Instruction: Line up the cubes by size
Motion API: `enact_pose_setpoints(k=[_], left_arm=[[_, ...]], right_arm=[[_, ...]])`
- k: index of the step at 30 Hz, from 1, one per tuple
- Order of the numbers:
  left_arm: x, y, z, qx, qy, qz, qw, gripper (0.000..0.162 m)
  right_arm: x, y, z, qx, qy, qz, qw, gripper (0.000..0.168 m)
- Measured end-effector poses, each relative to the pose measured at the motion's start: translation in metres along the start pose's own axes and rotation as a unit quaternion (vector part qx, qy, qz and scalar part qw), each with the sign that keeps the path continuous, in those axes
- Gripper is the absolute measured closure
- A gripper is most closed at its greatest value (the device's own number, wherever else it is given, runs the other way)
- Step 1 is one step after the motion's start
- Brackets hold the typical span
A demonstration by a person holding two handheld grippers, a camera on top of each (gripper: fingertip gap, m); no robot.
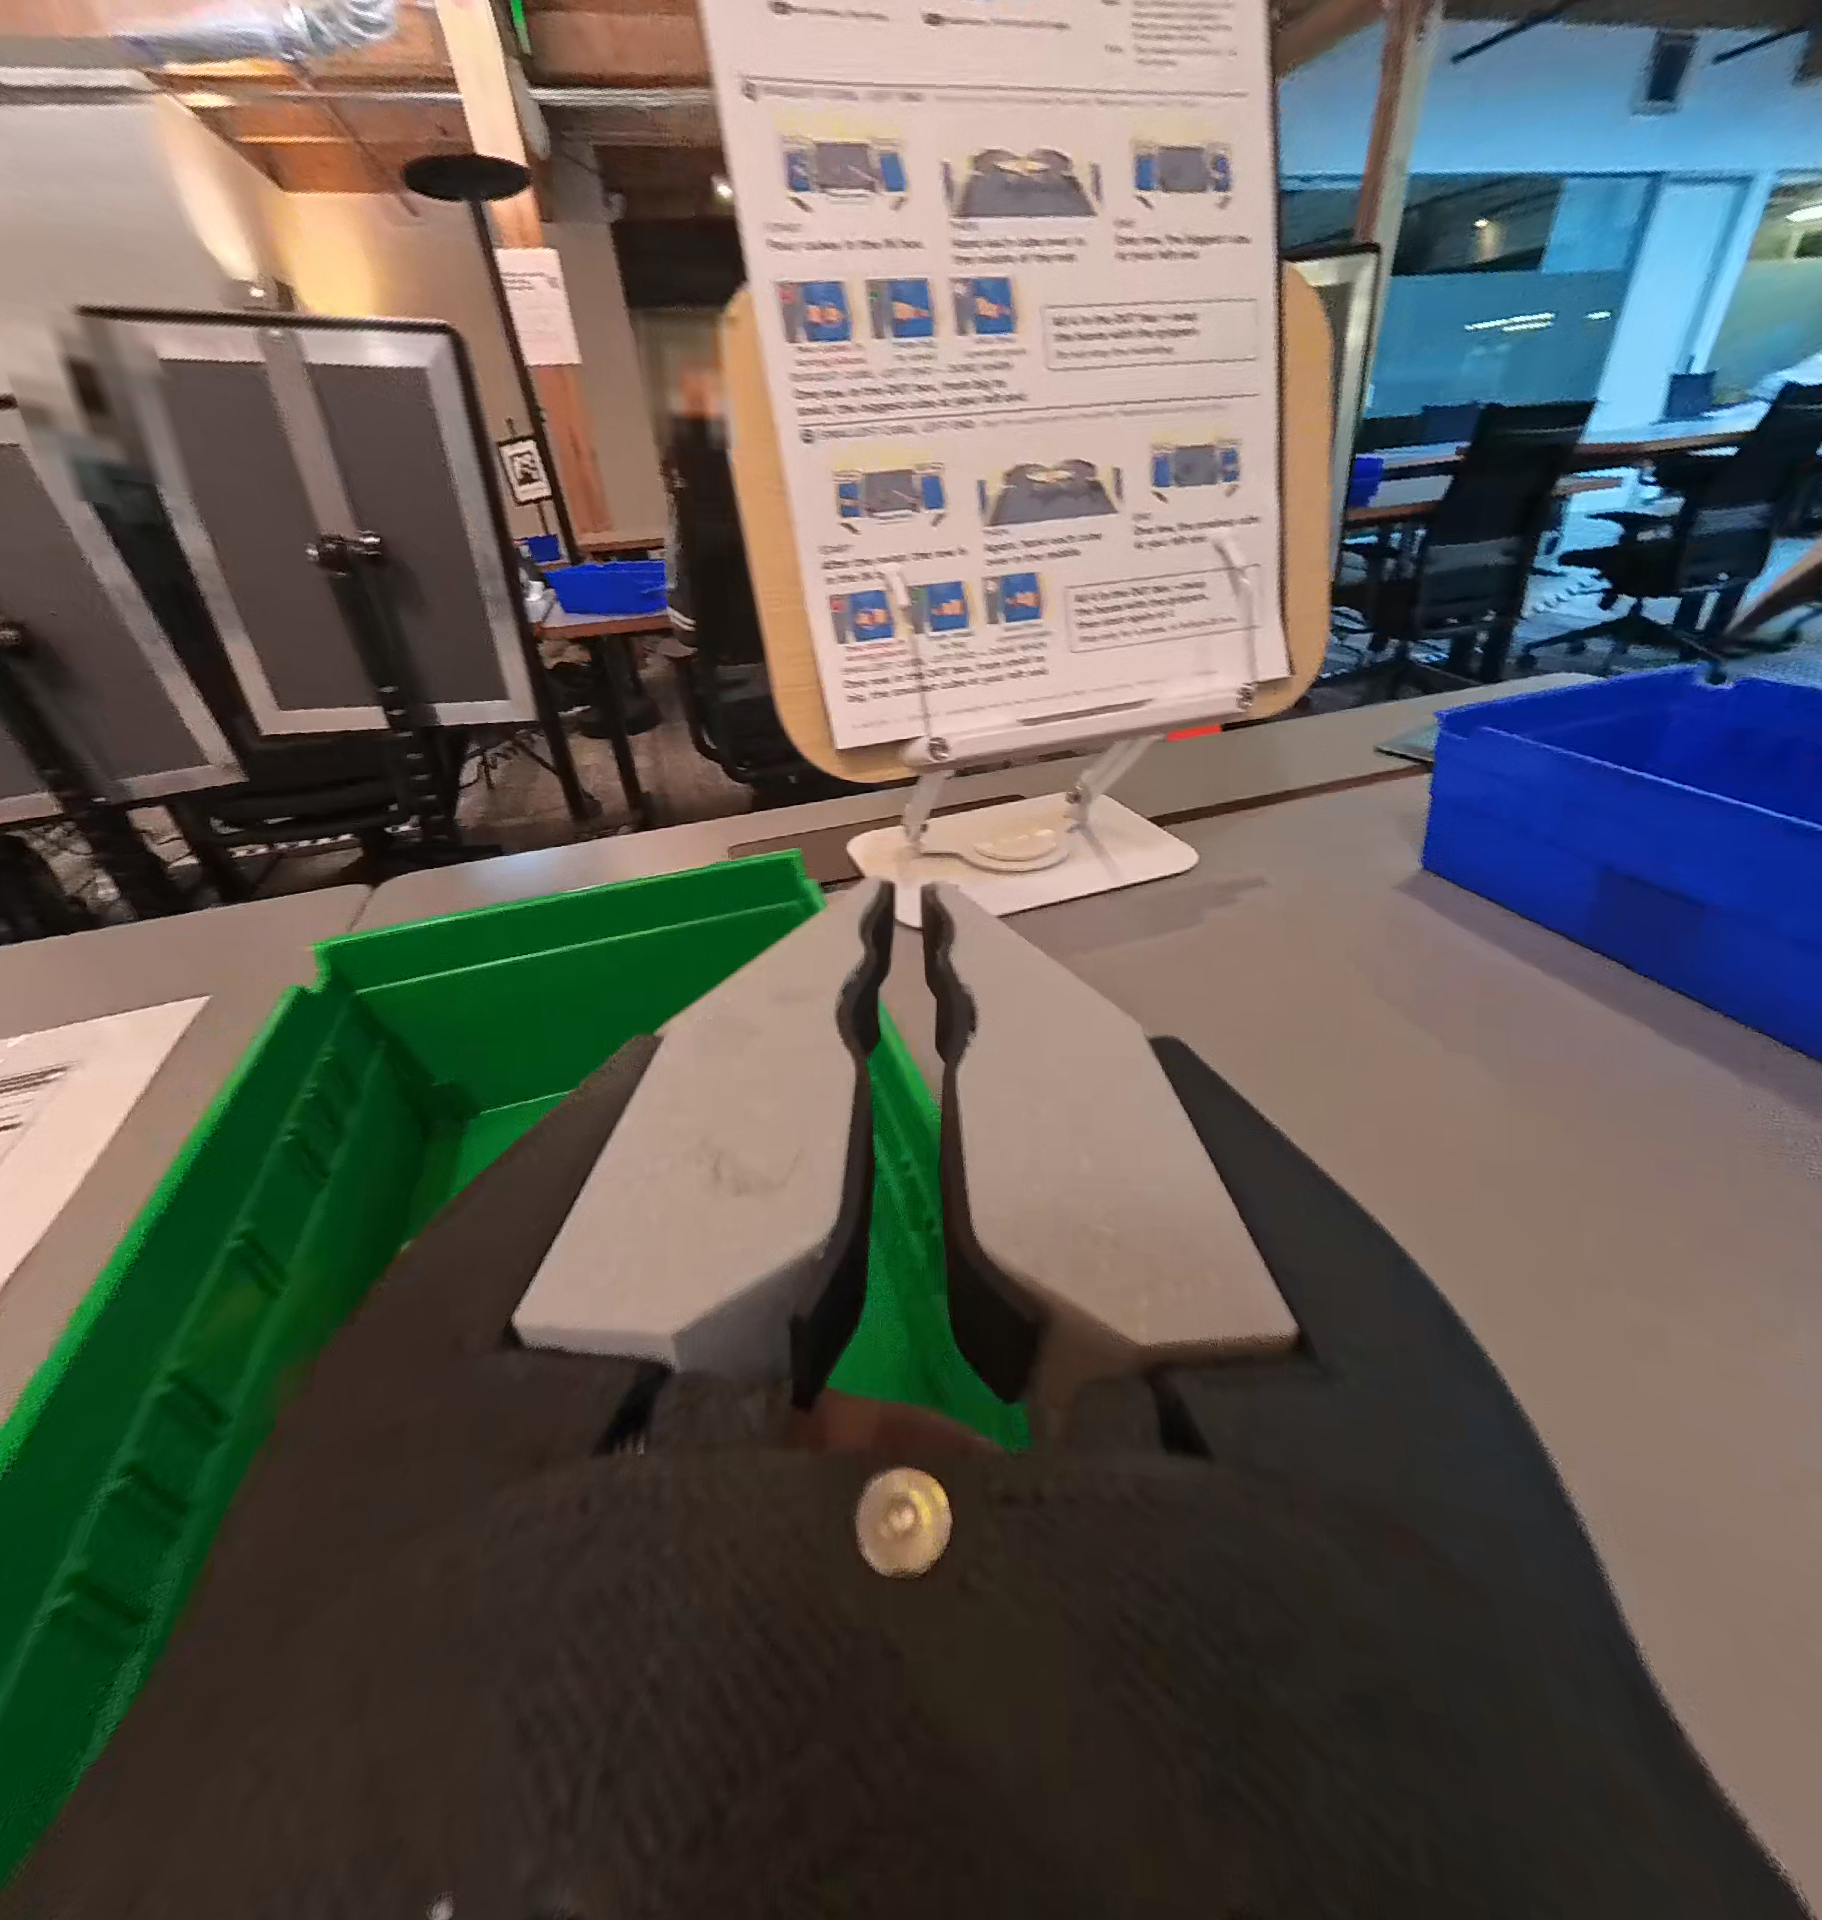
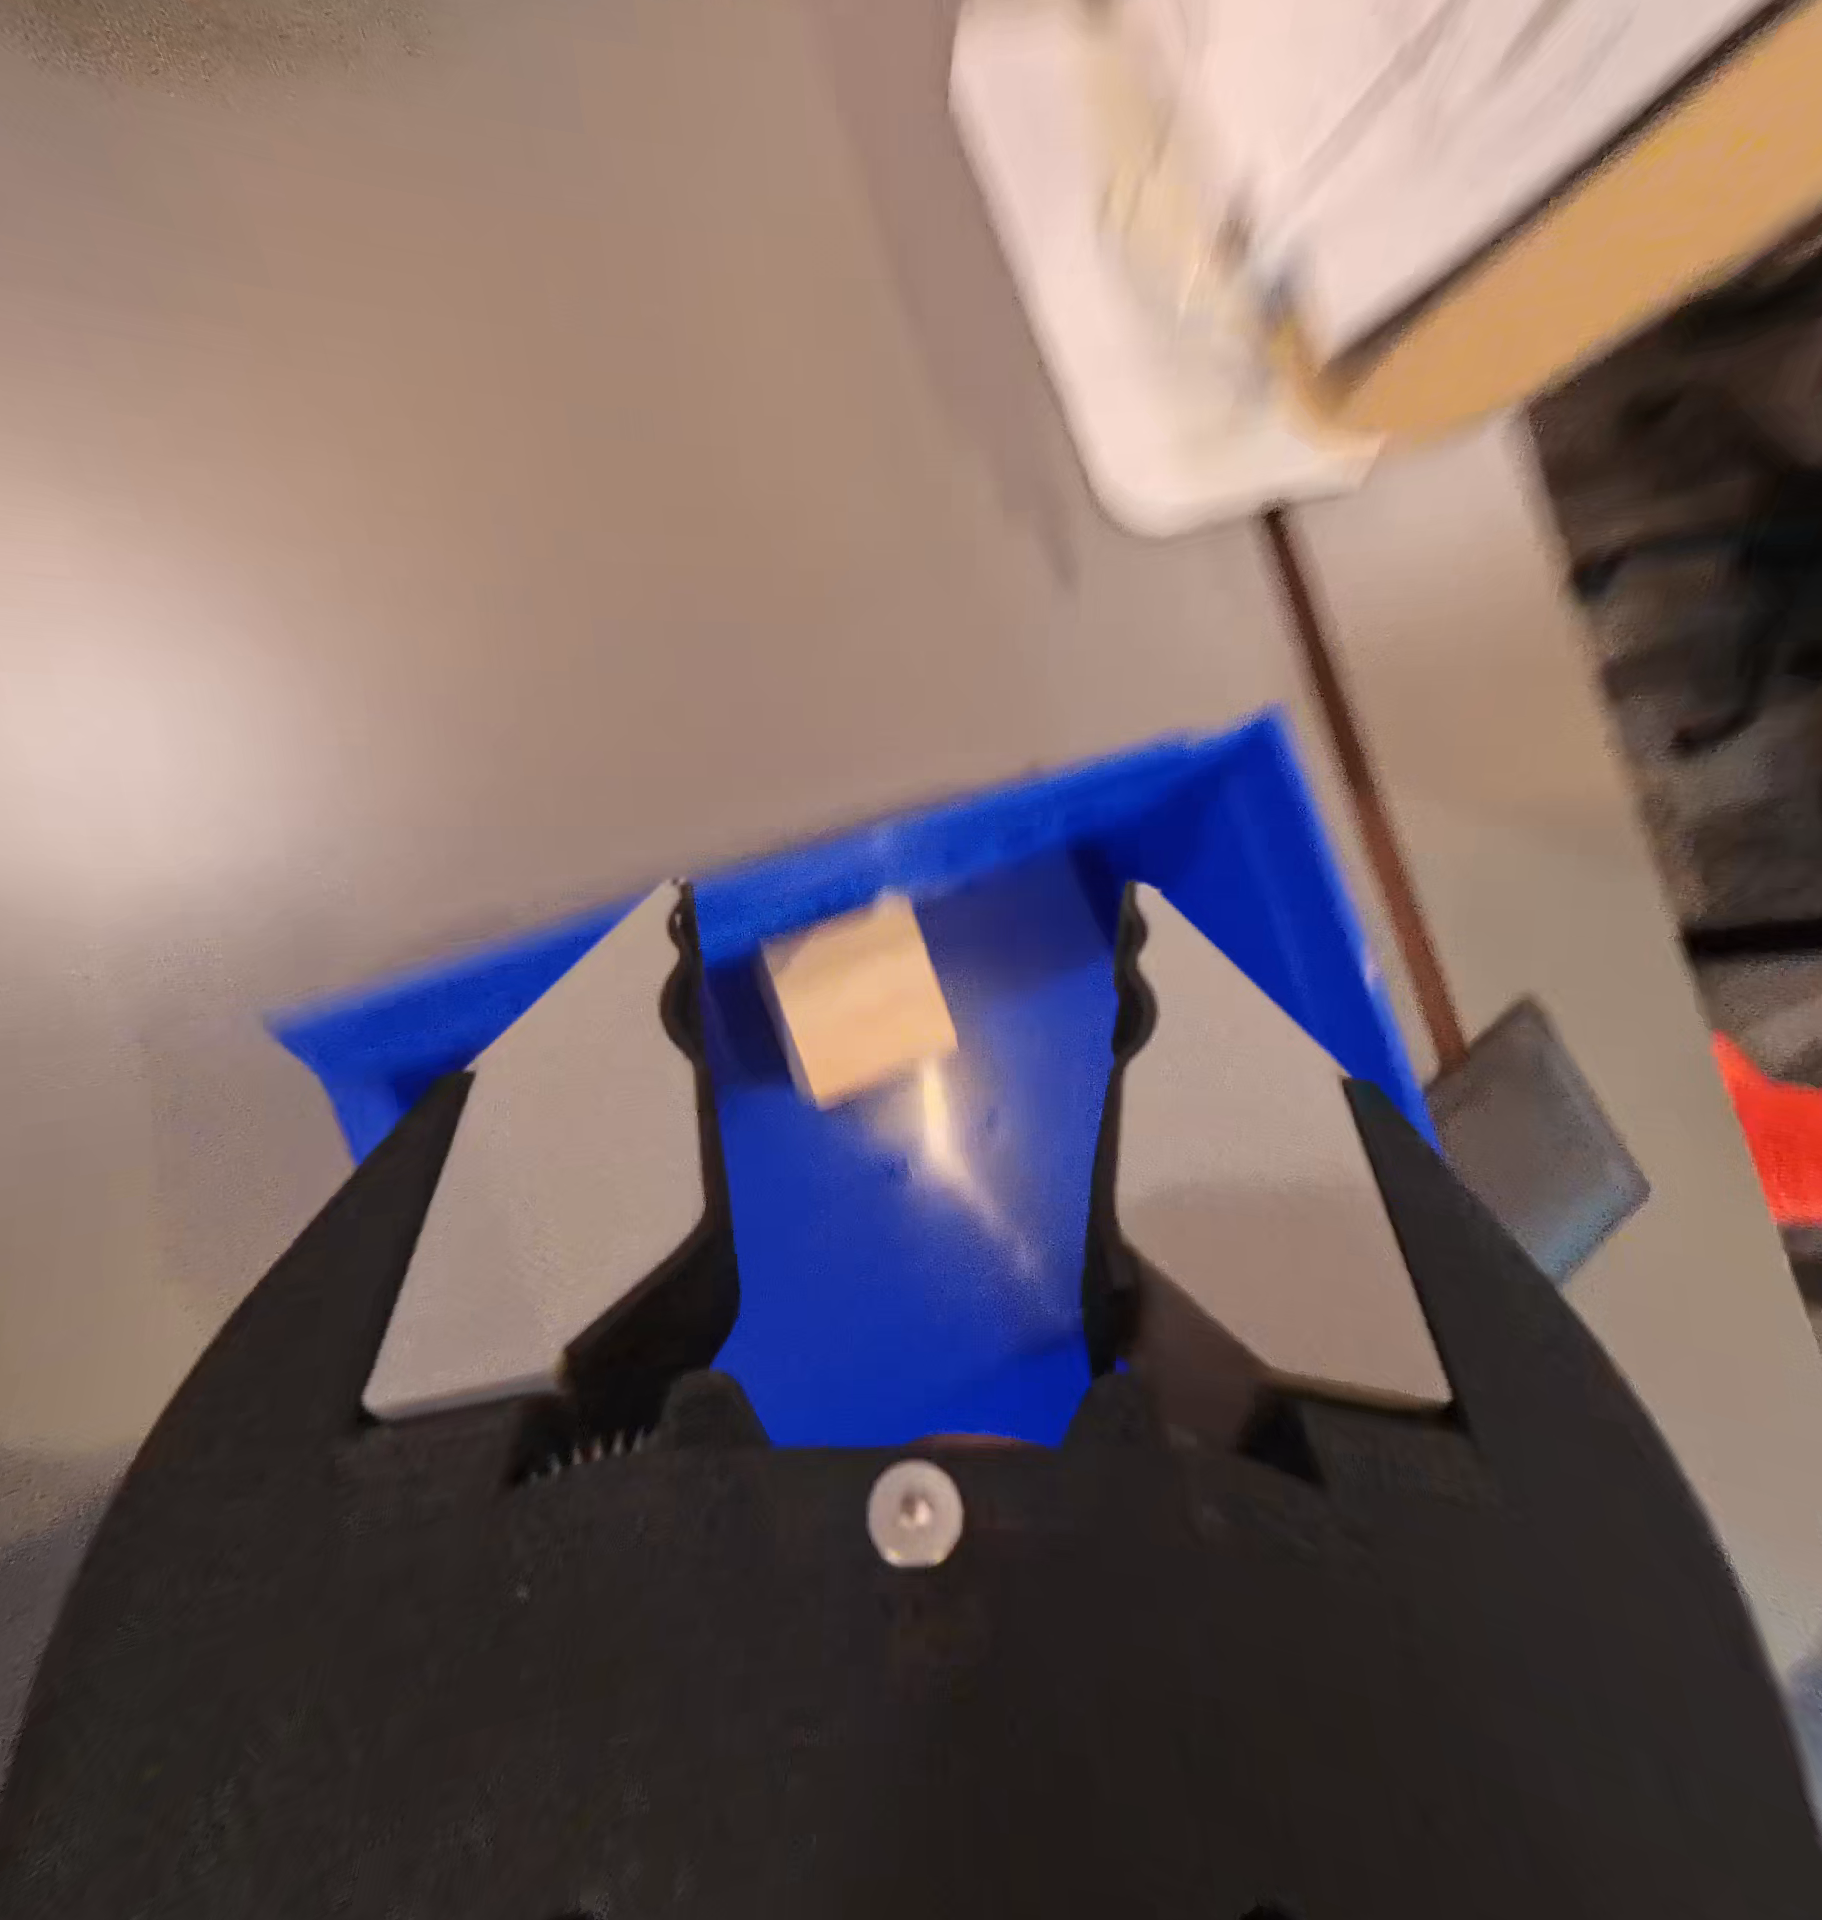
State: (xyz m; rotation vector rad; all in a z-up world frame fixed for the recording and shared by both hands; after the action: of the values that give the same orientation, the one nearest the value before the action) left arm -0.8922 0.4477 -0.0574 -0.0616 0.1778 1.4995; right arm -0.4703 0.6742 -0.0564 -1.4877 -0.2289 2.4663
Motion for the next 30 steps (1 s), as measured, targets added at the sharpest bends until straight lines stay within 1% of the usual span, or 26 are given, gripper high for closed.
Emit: enact_pose_setpoints(k=[1,2,3,4,5,7,9,12,14,15,16,18,19,21,22,24,26,27,30], left_arm=[[-0.003,0.006,0.000,0.000,-0.001,0.008,1.000,0.159],[-0.005,0.012,0.000,0.003,0.001,0.017,1.000,0.157],[-0.008,0.017,0.000,0.008,0.005,0.024,1.000,0.154],[-0.010,0.021,-0.001,0.013,0.007,0.030,0.999,0.152],[-0.013,0.025,-0.001,0.013,0.007,0.035,0.999,0.151],[-0.016,0.031,-0.001,0.001,0.002,0.037,0.999,0.151],[-0.017,0.033,-0.003,-0.019,0.003,0.025,1.000,0.153],[-0.014,0.033,-0.010,-0.031,0.015,0.029,0.999,0.154],[-0.012,0.033,-0.016,-0.033,0.030,0.032,0.999,0.152],[-0.011,0.034,-0.018,-0.036,0.036,0.038,0.998,0.147],[-0.010,0.037,-0.021,-0.041,0.041,0.048,0.997,0.143],[-0.008,0.046,-0.026,-0.052,0.049,0.074,0.995,0.136],[-0.006,0.051,-0.029,-0.060,0.053,0.086,0.993,0.134],[0.001,0.060,-0.035,-0.097,0.060,0.118,0.987,0.128],[0.006,0.064,-0.039,-0.121,0.067,0.133,0.981,0.129],[0.018,0.071,-0.045,-0.156,0.093,0.164,0.970,0.141],[0.033,0.075,-0.046,-0.171,0.116,0.182,0.961,0.139],[0.043,0.078,-0.045,-0.178,0.134,0.184,0.957,0.136],[0.068,0.094,-0.038,-0.202,0.195,0.184,0.942,0.117]], right_arm=[[-0.017,0.009,0.020,0.017,-0.067,-0.002,0.998,0.085],[-0.032,0.025,0.041,0.032,-0.145,0.016,0.989,0.083],[-0.046,0.046,0.062,0.046,-0.229,0.049,0.971,0.084],[-0.056,0.067,0.079,0.064,-0.306,0.086,0.946,0.086],[-0.059,0.086,0.092,0.081,-0.358,0.119,0.923,0.088],[-0.042,0.122,0.114,0.103,-0.399,0.168,0.896,0.083],[-0.007,0.152,0.132,0.119,-0.405,0.203,0.884,0.080],[0.071,0.181,0.152,0.142,-0.363,0.215,0.895,0.067],[0.120,0.189,0.155,0.168,-0.337,0.200,0.905,0.068],[0.137,0.190,0.154,0.175,-0.321,0.188,0.912,0.070],[0.147,0.193,0.153,0.169,-0.305,0.179,0.920,0.070],[0.158,0.197,0.148,0.136,-0.279,0.136,0.941,0.074],[0.158,0.198,0.146,0.125,-0.273,0.117,0.947,0.074],[0.151,0.201,0.145,0.120,-0.289,0.104,0.944,0.075],[0.148,0.202,0.146,0.120,-0.296,0.105,0.942,0.075],[0.146,0.203,0.145,0.114,-0.297,0.104,0.942,0.075],[0.148,0.205,0.144,0.111,-0.291,0.104,0.944,0.076],[0.149,0.206,0.144,0.112,-0.288,0.112,0.945,0.076],[0.149,0.208,0.145,0.115,-0.287,0.125,0.943,0.077]])
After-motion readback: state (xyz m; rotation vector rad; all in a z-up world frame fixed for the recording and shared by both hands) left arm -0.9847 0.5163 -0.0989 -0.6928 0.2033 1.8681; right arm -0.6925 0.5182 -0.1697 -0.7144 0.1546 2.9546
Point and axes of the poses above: each gripper's, where its closed fingertips meet, x out along the fingers, z out of its top, y = z × x across the jaws, the point moved 5 cm from there along -x, back along the fingers, and after that the axes turned 10 degrees about y, right-handed, at the moved point
